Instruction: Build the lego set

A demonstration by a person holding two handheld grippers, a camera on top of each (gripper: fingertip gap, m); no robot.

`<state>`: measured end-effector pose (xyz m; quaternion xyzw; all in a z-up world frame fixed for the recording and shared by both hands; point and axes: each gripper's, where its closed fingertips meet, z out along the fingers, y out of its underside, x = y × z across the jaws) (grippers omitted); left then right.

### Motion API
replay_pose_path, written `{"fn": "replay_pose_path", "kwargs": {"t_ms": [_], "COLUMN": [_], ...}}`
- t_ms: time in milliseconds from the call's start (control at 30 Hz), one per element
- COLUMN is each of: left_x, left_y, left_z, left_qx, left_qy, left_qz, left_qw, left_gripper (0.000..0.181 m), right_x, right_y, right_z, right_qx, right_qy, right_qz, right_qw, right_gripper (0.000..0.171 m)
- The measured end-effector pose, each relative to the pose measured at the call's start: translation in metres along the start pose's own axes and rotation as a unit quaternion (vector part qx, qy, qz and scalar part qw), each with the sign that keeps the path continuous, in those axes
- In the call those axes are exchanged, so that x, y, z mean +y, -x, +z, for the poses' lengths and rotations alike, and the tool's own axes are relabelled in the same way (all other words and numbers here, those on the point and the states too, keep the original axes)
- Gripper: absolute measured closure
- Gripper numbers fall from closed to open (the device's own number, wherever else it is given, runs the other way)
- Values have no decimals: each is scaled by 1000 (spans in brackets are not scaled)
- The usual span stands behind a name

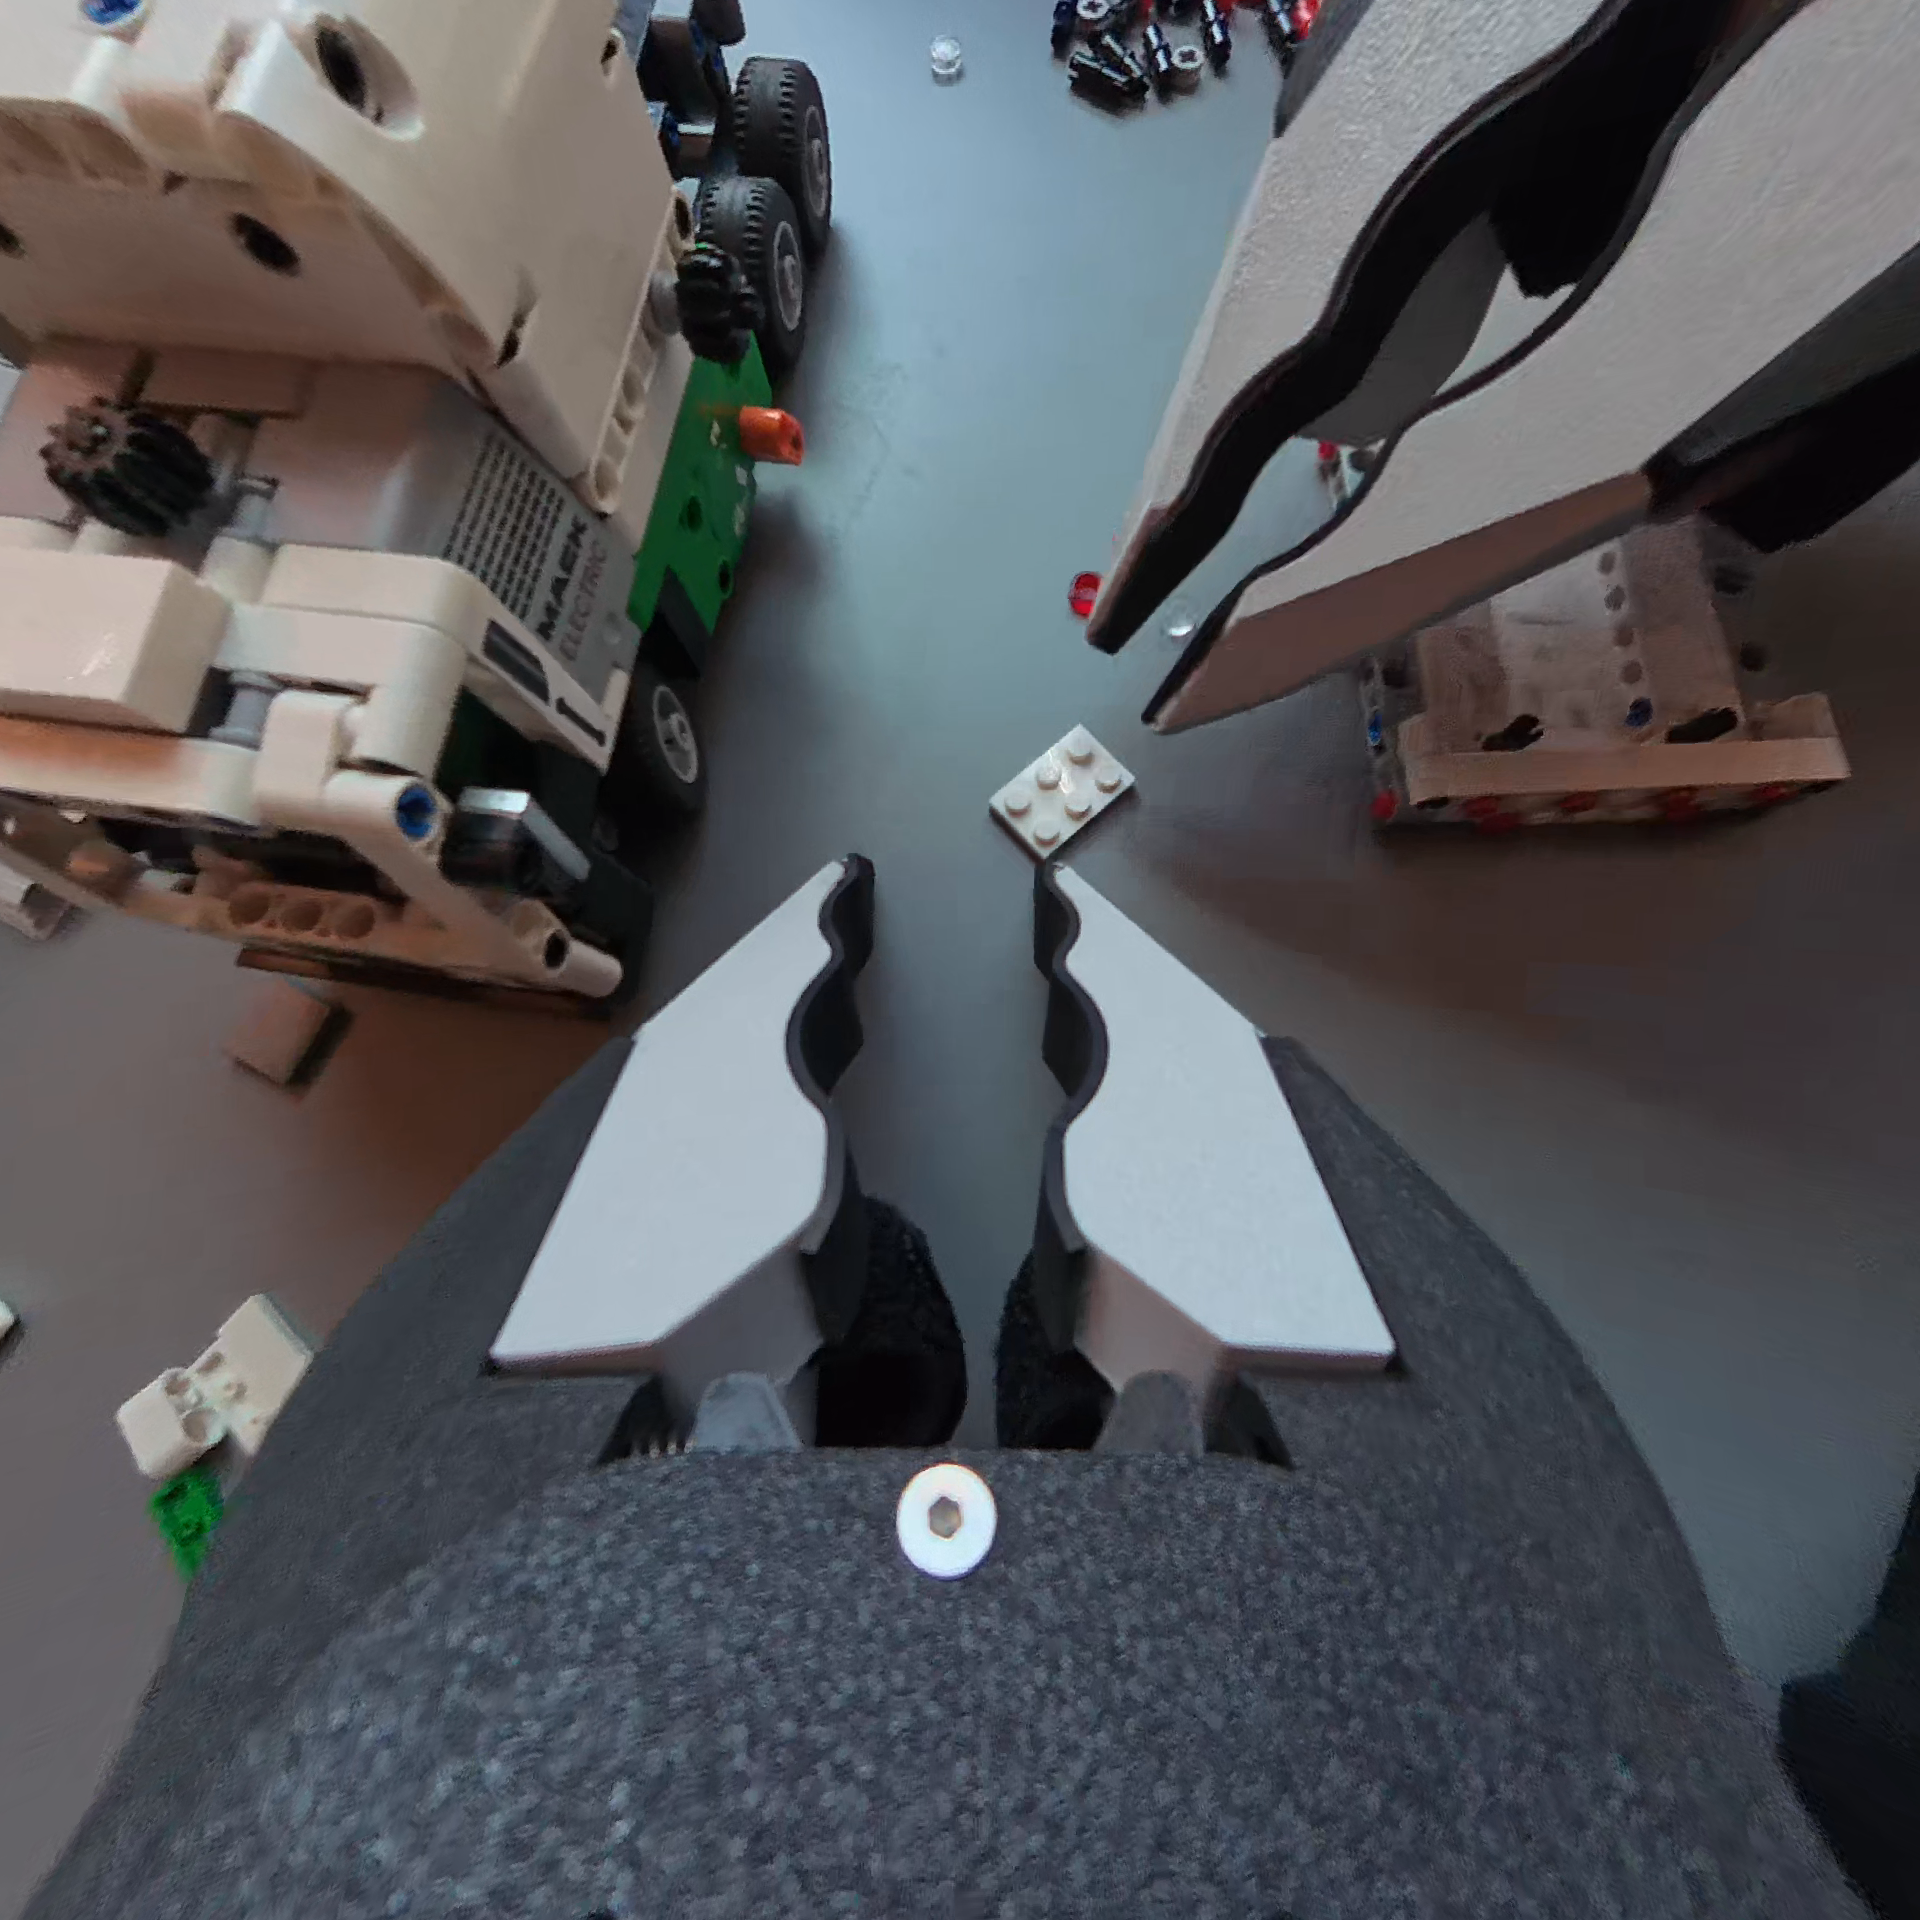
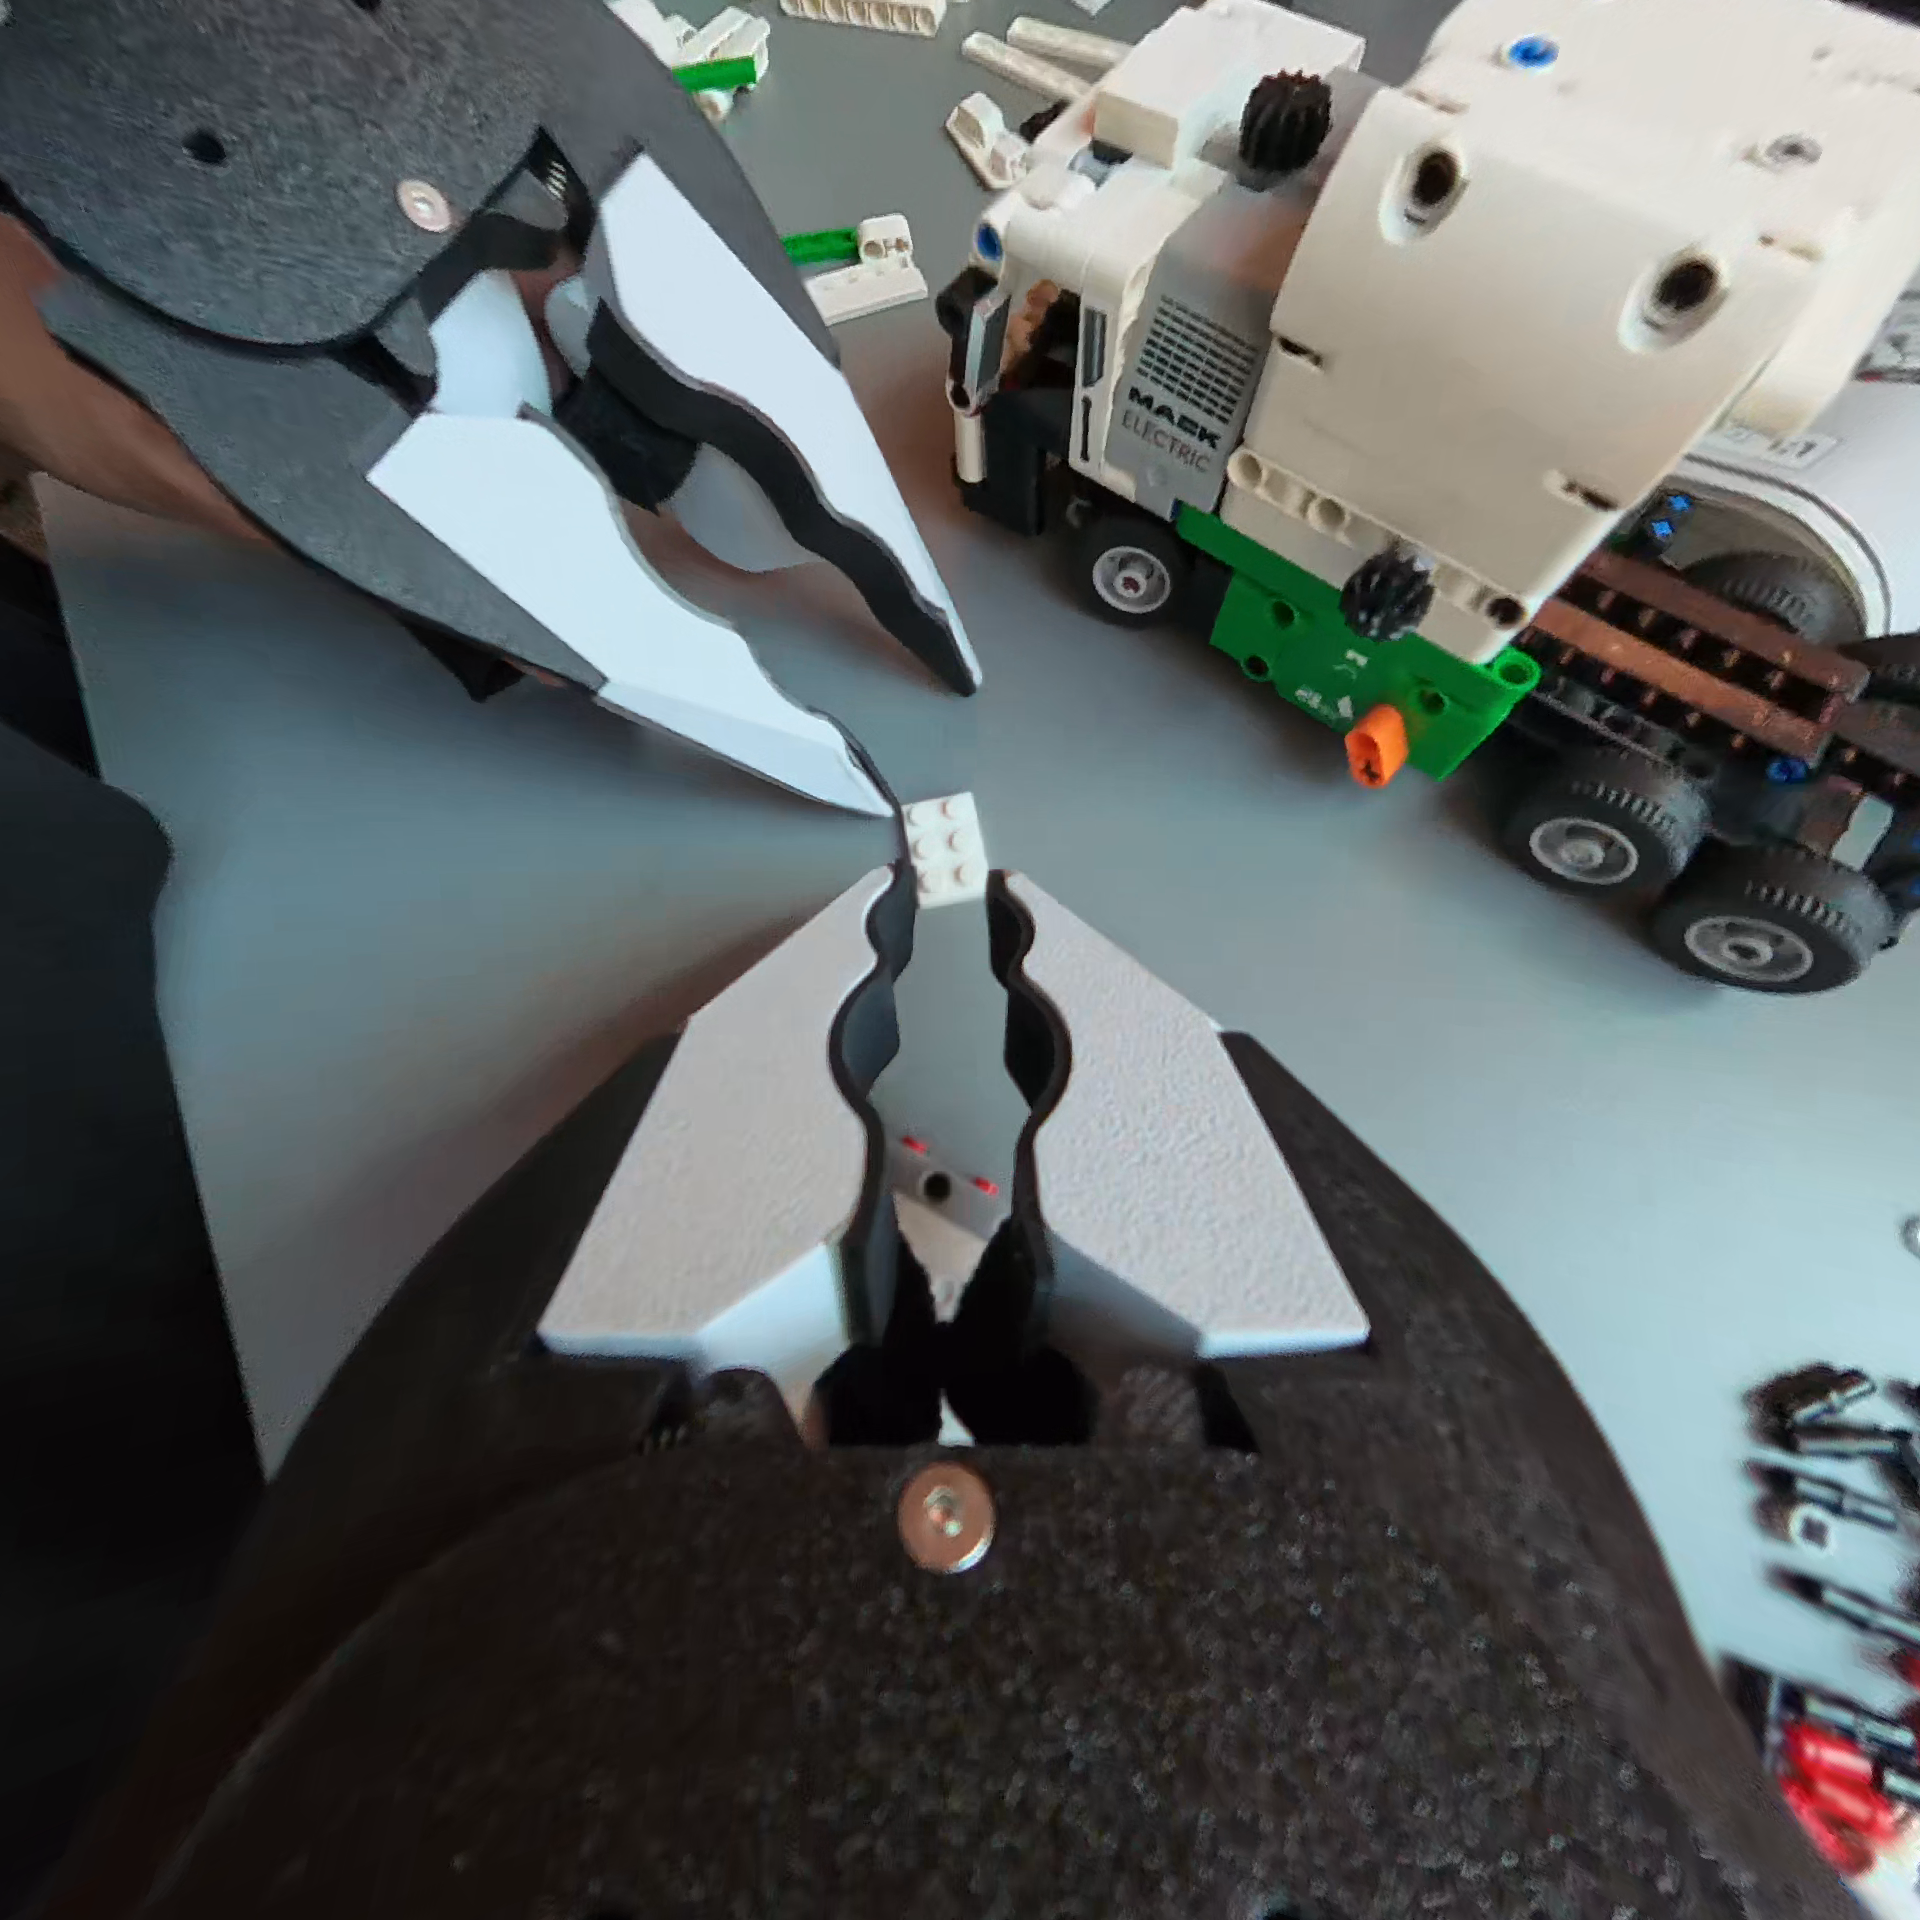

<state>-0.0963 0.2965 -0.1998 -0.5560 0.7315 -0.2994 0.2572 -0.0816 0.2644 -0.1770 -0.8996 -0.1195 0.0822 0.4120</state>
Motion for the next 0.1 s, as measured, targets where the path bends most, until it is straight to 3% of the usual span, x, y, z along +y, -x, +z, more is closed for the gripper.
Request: {"fn": "replay_pose_path", "kwargs": {"t_ms": [100], "left_x": [4], "left_y": [5], "left_z": [-4], "left_qx": [-19], "left_qy": [2], "left_qz": [-2], "left_qw": [1000], "left_gripper": [153], "right_x": [-1], "right_y": [-1], "right_z": [14], "right_qx": [-17], "right_qy": [23], "right_qz": [-23], "right_qw": [999], "right_gripper": [154]}}
